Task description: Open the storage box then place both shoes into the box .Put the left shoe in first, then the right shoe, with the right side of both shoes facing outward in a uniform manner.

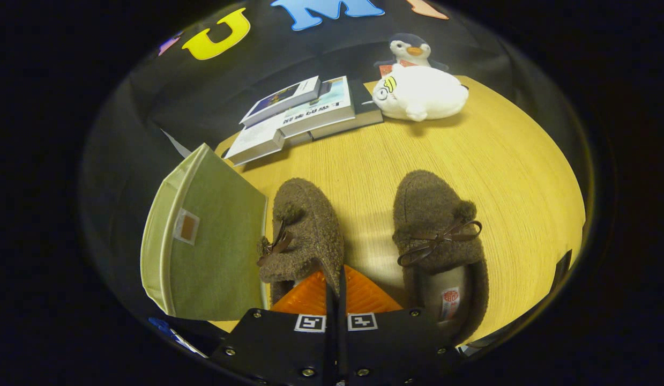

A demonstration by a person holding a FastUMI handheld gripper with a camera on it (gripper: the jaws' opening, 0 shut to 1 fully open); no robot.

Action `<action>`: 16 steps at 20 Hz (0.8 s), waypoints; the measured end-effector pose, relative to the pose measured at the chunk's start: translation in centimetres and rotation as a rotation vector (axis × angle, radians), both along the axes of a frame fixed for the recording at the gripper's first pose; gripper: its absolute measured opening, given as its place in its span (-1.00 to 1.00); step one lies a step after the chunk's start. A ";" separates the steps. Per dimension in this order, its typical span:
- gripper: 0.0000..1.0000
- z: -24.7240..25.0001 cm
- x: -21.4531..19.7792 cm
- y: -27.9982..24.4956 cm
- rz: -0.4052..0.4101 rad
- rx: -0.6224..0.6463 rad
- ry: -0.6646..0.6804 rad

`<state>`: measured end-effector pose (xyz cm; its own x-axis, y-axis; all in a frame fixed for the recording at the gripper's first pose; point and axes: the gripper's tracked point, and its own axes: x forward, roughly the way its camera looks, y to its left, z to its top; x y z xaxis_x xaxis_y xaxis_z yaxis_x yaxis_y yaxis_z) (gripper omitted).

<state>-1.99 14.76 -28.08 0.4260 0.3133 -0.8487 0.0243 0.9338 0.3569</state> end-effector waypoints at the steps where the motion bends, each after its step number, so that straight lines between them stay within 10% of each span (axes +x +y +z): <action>1: -0.99 0.9 0.3 0.3 -0.013 0.024 -0.008; 16: -0.99 14.1 4.7 9.0 -0.058 0.248 -0.170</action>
<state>2.73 23.79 -14.00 0.5782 0.4732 -0.6646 -0.0048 0.8166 0.5772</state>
